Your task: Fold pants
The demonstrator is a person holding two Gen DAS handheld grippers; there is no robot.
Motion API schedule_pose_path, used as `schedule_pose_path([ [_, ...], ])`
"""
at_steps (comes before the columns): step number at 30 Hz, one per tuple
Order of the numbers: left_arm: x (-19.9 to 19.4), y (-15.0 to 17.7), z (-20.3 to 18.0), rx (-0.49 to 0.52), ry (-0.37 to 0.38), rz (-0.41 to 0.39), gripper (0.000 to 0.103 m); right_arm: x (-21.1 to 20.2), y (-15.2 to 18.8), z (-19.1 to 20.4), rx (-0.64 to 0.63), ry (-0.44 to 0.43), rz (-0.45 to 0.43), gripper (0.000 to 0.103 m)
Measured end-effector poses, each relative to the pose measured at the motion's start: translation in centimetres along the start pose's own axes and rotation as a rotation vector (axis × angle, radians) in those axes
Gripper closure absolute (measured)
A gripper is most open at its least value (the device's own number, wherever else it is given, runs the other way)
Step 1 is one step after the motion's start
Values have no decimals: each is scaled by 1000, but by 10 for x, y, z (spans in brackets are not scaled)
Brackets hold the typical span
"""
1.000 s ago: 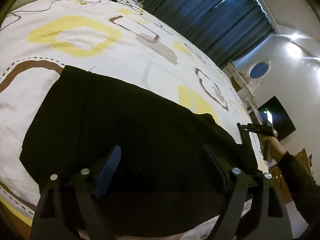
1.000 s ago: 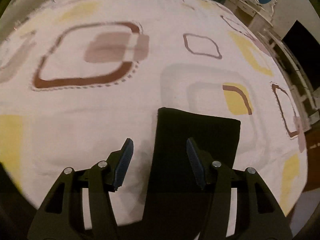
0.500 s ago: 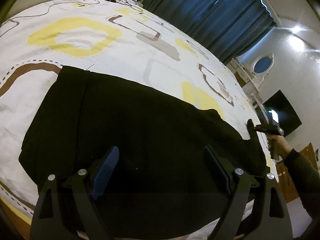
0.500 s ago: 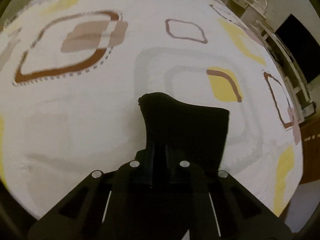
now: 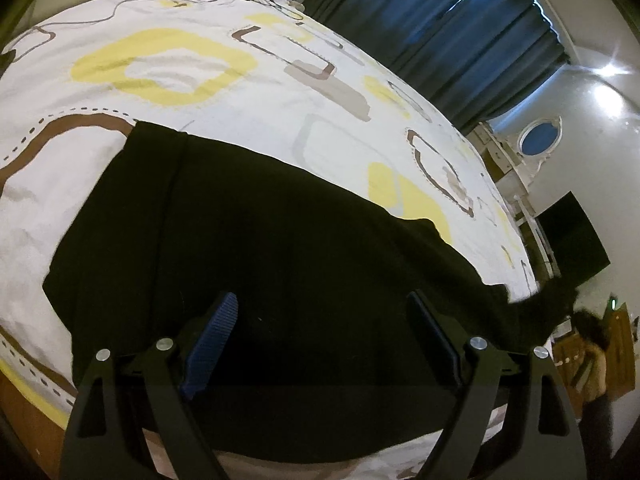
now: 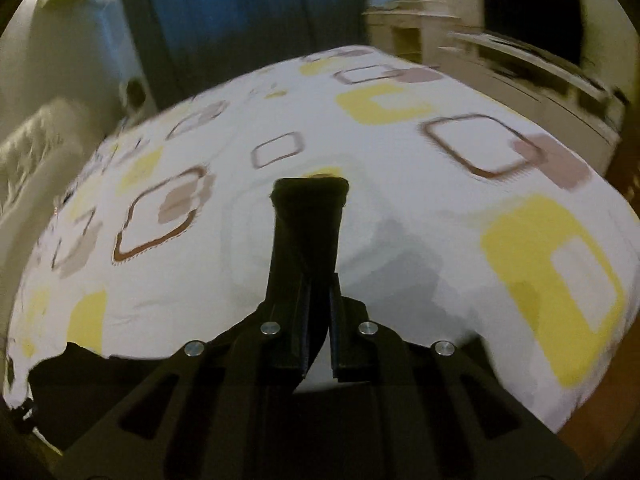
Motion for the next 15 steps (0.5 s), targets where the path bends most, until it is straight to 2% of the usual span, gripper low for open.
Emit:
schedule_pose_path([
  [5, 0, 6, -17, 8, 10, 23, 18, -18, 39, -63, 167, -17, -3, 96],
  [8, -6, 13, -37, 43, 0, 5, 18, -17, 60, -86, 249, -33, 6, 96],
  [12, -15, 28, -79, 123, 108, -10, 18, -16, 88, -112, 355, -67, 23, 96],
  [15, -13, 43, -113, 182, 173, 19, 18, -17, 104, -130, 423, -88, 23, 96],
])
Point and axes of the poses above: each gripper's, at about its wrist camera, not at the fingertips, and x roughly the way its jaws point, z to its left, y to its underside, the point moved 1 cm from there along x, roughly the way its jaws point, and after that the axes turned 5 degrees about -y, right-handed, at the moved point
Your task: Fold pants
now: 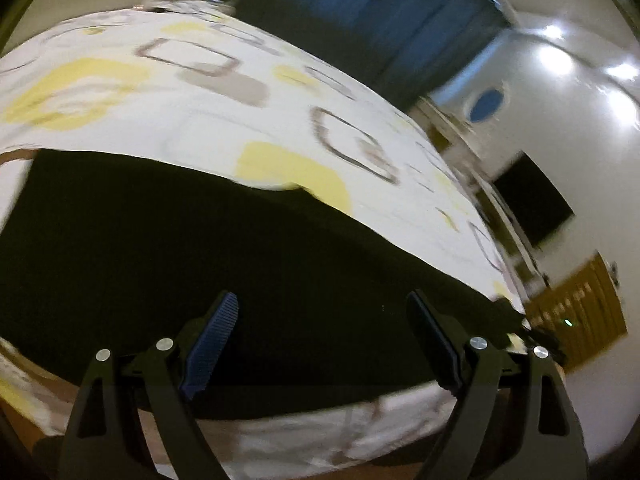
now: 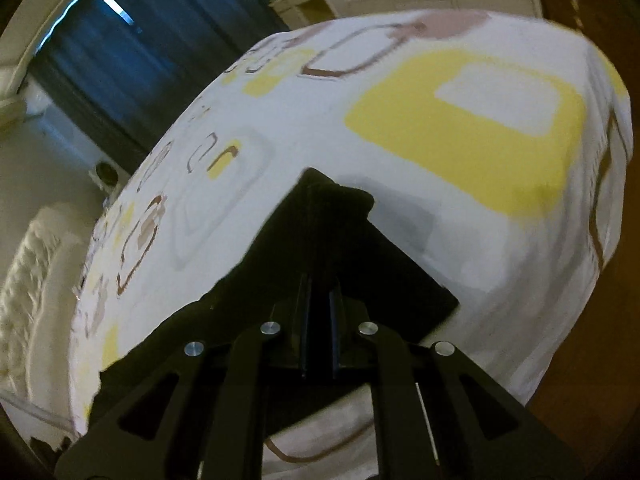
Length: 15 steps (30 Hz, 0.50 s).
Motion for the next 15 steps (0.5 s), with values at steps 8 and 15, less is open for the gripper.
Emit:
schedule_pose_path([
  [8, 67, 40, -85, -89, 278, 184, 18, 0, 15, -39, 201, -54, 3, 79],
  [15, 109, 71, -124, -190, 314, 236, 18, -16, 45, -11, 171, -158, 29, 60],
])
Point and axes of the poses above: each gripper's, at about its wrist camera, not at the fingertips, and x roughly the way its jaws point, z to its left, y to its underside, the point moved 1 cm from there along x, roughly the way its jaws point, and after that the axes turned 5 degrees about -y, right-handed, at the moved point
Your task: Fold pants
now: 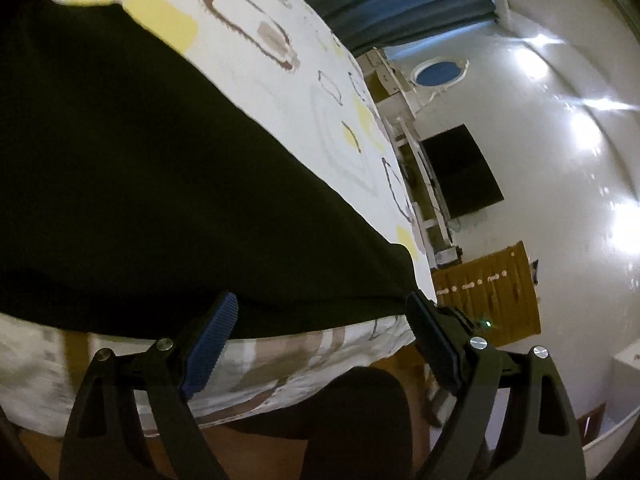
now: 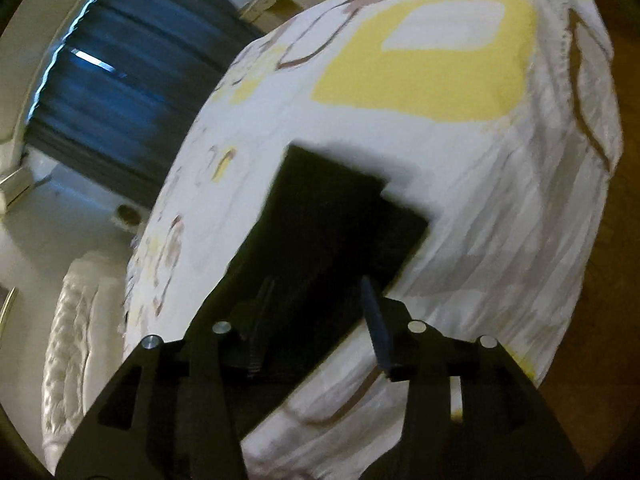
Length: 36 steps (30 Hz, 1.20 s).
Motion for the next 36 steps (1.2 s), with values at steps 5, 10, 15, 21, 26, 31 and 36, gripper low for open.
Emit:
schedule_pose_path([
  [5, 8, 6, 9, -118, -10, -18, 18, 23, 27, 14, 25, -103, 110, 60],
  [10, 9, 9, 32, -277, 0, -46, 18, 44, 39, 21, 76, -167, 160, 60],
  [15, 13, -5, 34, -344, 11, -98, 18, 57, 46, 23, 125, -210, 185, 60],
  [21, 16, -15, 37, -355, -3, -131, 18, 61, 50, 18, 191, -249, 196, 60],
  [26, 17, -16, 38, -354, 4, -147, 18, 66, 53, 14, 219, -268, 200, 60],
  [31, 22, -18, 36, -362, -32, -146, 41, 78, 60, 23, 186, -270, 187, 68],
  [36, 26, -12, 49, -414, -100, -112, 88, 86, 59, 29, 154, -253, 202, 95],
])
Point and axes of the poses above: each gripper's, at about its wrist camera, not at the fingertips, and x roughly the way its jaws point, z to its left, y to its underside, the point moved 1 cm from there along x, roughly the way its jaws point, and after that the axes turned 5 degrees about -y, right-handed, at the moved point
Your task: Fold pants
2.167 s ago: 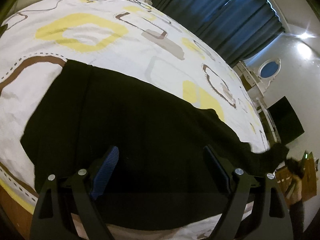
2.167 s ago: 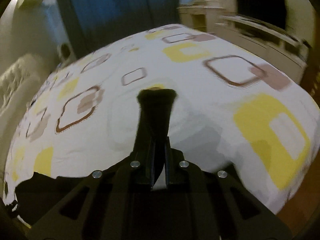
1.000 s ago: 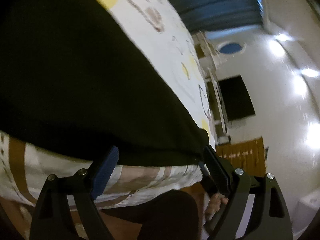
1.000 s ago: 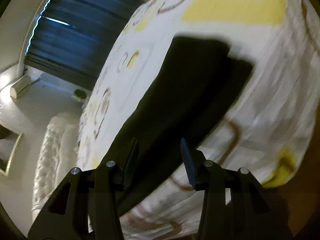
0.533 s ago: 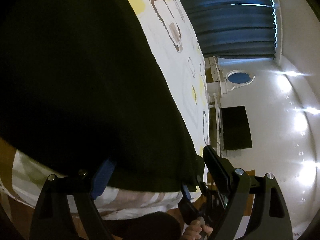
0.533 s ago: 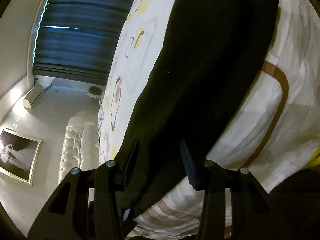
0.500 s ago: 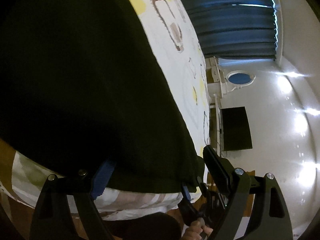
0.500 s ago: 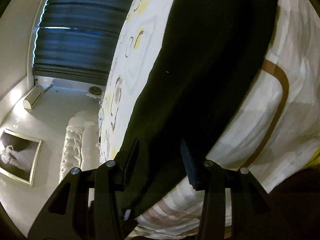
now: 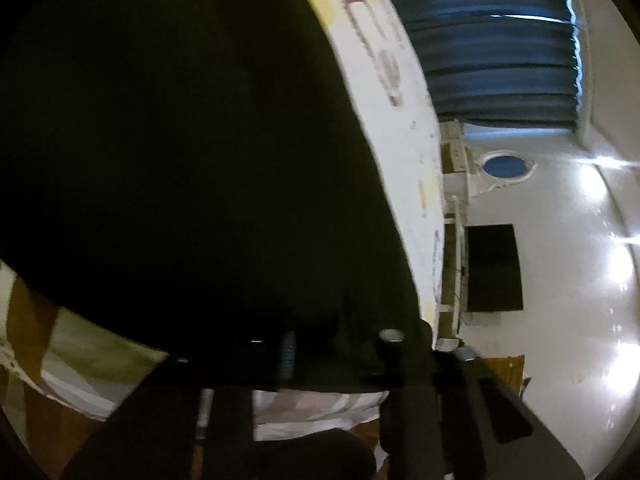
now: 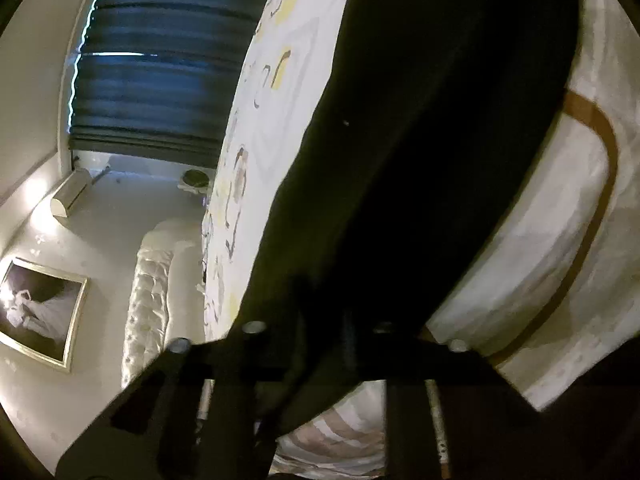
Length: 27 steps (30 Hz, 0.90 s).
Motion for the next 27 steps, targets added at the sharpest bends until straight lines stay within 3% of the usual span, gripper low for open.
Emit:
schedule_pose_path([
  [4, -4, 3, -4, 1, -4, -14, 90, -5, 1, 11, -42, -2, -17, 96],
  [9, -18, 10, -22, 78, -47, -69, 92, -19, 7, 23, -113, 10, -33, 97],
  [15, -19, 21, -11, 99, -146, -45, 92, -30, 17, 1, -77, 69, 1, 97],
  [19, -16, 16, 1, 76, -131, -28, 93, -36, 18, -13, -8, 55, 4, 96],
  [22, -20, 17, -5, 93, -127, -10, 93, -49, 16, -11, -31, 61, -37, 87],
  [24, -23, 19, -4, 95, -124, 4, 92, -67, 9, -9, -43, 76, -101, 77],
  [26, -26, 25, -5, 92, -118, 24, 92, -89, -4, -16, -26, 101, -183, 60],
  [27, -27, 26, -1, 91, -117, 38, 92, -98, -11, -21, -8, 108, -218, 59],
])
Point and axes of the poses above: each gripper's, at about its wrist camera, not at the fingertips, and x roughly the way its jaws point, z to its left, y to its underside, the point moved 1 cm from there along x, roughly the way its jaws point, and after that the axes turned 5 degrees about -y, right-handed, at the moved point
